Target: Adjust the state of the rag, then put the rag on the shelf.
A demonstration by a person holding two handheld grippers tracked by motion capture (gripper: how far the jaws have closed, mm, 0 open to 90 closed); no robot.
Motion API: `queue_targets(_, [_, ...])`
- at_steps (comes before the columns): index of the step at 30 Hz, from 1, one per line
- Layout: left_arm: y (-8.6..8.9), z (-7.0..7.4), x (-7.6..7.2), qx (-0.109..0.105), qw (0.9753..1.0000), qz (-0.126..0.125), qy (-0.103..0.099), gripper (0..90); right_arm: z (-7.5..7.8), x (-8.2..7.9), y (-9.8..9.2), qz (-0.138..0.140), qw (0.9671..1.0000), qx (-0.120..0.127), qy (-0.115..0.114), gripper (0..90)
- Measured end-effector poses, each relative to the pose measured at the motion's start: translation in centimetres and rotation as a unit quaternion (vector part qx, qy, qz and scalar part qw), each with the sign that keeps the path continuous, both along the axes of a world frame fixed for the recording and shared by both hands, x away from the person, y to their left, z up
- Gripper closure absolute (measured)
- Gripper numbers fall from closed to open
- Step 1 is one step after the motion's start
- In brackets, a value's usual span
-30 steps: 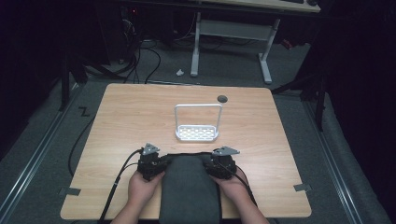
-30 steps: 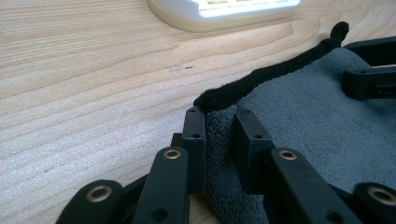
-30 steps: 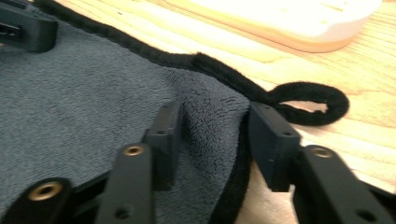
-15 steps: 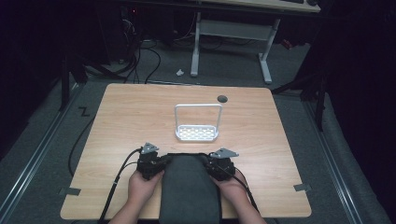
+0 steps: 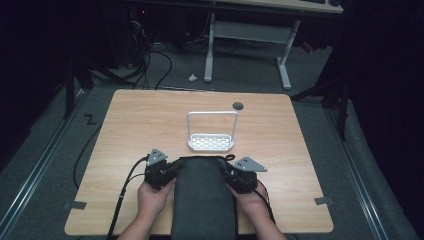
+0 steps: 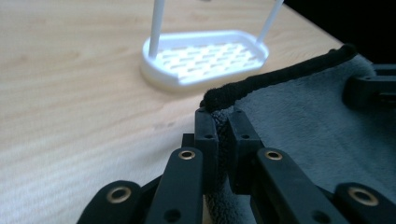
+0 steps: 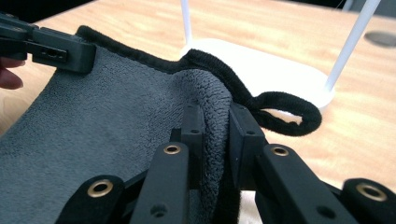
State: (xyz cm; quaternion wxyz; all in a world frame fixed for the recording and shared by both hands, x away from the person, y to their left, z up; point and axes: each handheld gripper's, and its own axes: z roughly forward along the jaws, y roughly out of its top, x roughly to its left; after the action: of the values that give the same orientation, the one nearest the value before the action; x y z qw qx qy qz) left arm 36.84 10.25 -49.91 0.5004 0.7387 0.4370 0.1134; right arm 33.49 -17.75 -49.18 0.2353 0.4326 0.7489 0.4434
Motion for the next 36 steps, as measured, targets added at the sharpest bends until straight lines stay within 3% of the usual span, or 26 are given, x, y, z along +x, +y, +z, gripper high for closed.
queue_targets(7, [-0.2,2.6,-0.1,-0.019,0.9995,-0.003,-0.024,84.8,1.9,-0.2,-0.1,-0.008,0.9996,-0.001,-0.029,79.2])
queue_targets(14, [-0.7,5.4,-0.1,-0.021,0.9983,-0.01,-0.053,85.1,3.8,-0.3,-0.4,-0.013,0.9983,0.004,-0.056,79.2])
queue_targets(25, [-0.9,9.4,0.1,-0.043,0.9939,-0.006,-0.101,85.2,7.6,0.0,-0.7,-0.023,0.9939,0.008,-0.107,79.2])
queue_targets(36, [-1.0,12.9,1.2,-0.058,0.9892,-0.002,-0.135,85.4,10.9,0.9,-0.9,-0.04,0.989,0.023,-0.141,79.2])
